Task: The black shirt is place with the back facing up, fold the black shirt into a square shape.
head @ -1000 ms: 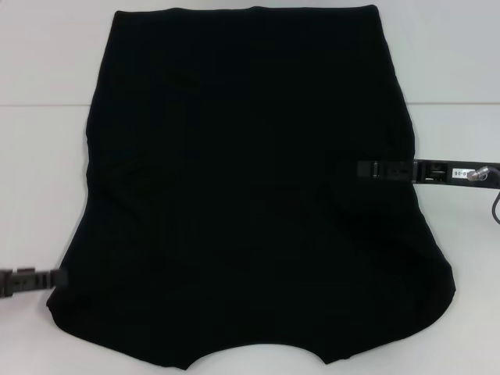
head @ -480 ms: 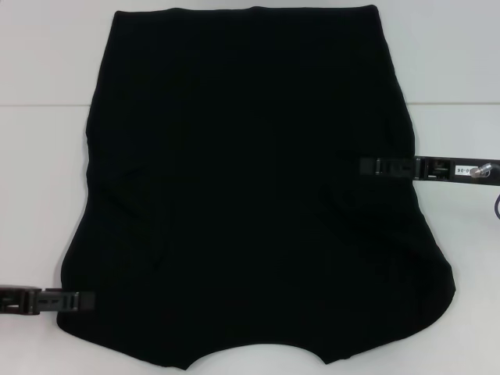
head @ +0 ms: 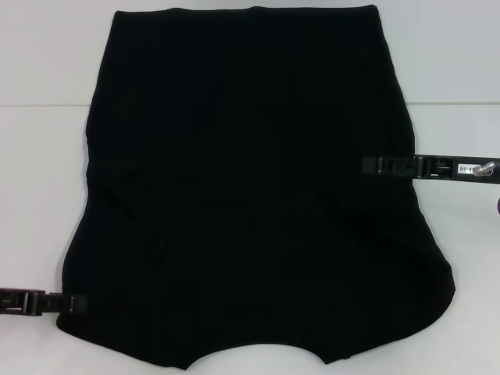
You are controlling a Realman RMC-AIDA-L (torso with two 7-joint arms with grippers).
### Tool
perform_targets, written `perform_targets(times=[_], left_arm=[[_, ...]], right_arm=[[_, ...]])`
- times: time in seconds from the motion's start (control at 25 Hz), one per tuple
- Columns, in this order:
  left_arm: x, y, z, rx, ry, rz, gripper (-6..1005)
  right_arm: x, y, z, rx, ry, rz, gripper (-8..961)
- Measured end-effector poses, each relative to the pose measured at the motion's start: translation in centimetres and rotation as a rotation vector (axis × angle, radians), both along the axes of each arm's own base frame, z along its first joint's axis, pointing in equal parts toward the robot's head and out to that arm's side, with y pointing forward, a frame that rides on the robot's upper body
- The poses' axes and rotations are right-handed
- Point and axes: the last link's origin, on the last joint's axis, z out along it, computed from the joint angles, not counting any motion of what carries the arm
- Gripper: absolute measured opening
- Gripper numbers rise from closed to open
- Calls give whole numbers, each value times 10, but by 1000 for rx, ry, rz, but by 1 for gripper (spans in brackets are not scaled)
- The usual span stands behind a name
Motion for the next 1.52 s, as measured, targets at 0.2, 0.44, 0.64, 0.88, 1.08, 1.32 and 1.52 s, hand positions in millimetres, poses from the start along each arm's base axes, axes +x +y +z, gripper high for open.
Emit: perform_targets(times=[0.2,0.44,0.64,0.88,1.08,1.32,1.52], left_arm=[[-2,2,1,11,15,4,544],[-2,4,2,14,26,-4,342],[-1,6,2,15,32,-10,209],[-1,5,4,23,19,-3,26],[-2,1,4,20,2,5,27],[-1,1,6,31,-15,9,27],[0,2,6,31,-17,6,27]], right_arm=[[0,0,0,-1,0,1,590],[0,-1,0,-1,1,0,579],[7,-3,3,-2,-12,-12,569],[34,-21,20,-19,-28,-51,558],[65,-43,36,-36,-52,-112,549],[86,-63,40,-91,-87,-180,538],[84,-66,32,-148,-110,-177,529]])
